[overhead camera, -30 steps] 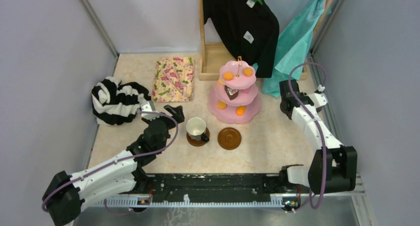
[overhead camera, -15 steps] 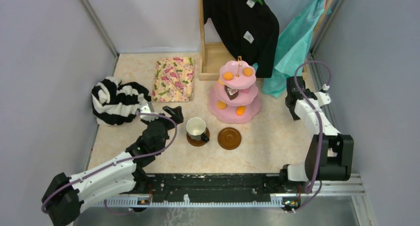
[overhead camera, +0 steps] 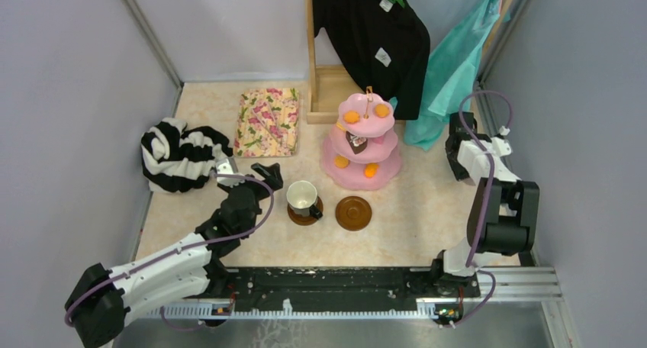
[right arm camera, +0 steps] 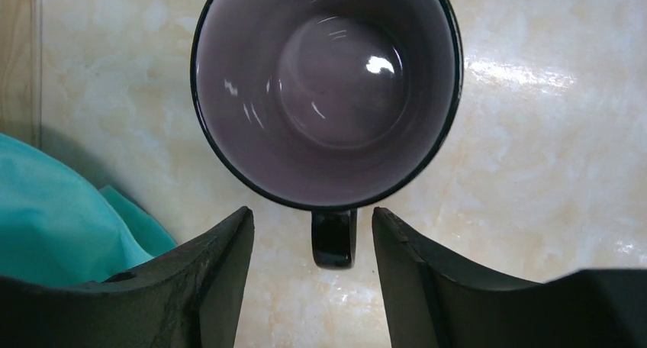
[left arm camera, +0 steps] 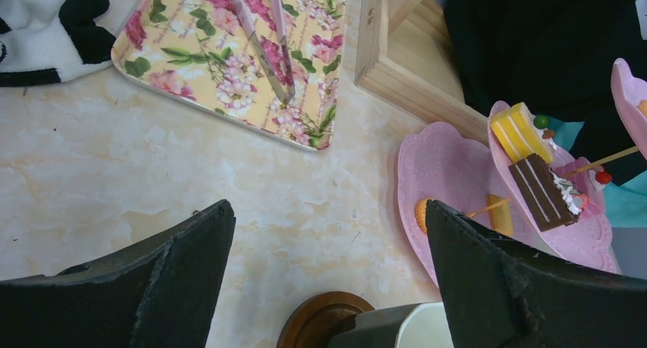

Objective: Serve the afternoon tea
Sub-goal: Pick up the cup at the center of the board.

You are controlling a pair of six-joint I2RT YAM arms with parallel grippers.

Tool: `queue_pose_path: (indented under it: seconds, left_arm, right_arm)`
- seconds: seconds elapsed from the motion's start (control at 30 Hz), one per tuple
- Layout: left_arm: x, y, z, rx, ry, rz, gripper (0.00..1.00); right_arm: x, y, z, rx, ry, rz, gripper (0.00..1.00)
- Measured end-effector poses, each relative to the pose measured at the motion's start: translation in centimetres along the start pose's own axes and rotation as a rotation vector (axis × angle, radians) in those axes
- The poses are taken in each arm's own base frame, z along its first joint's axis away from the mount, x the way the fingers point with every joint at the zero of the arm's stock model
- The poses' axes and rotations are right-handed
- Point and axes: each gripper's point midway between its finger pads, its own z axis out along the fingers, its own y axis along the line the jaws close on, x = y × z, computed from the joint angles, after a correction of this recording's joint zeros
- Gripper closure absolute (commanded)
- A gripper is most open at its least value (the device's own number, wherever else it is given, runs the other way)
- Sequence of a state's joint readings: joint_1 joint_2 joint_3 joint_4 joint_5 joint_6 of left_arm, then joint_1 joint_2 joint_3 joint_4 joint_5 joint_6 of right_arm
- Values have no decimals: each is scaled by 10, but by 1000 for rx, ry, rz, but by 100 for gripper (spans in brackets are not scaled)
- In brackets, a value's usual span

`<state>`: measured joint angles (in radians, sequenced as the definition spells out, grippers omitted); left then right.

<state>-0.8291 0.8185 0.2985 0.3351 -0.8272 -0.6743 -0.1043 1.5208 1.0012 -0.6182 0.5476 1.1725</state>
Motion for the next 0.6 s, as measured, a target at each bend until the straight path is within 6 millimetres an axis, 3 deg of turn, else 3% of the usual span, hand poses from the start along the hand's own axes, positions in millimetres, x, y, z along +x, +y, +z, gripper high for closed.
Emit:
queue_pose_path:
  seconds: [0.37, 0.6]
  left_arm:
    - [2, 1, 1, -9, 1, 7, 1]
    - [2, 2, 2, -12, -2, 10, 1]
  right_arm:
    - [8, 1, 26, 39, 42, -44, 50]
    - [14, -3, 39, 67, 59, -74, 71]
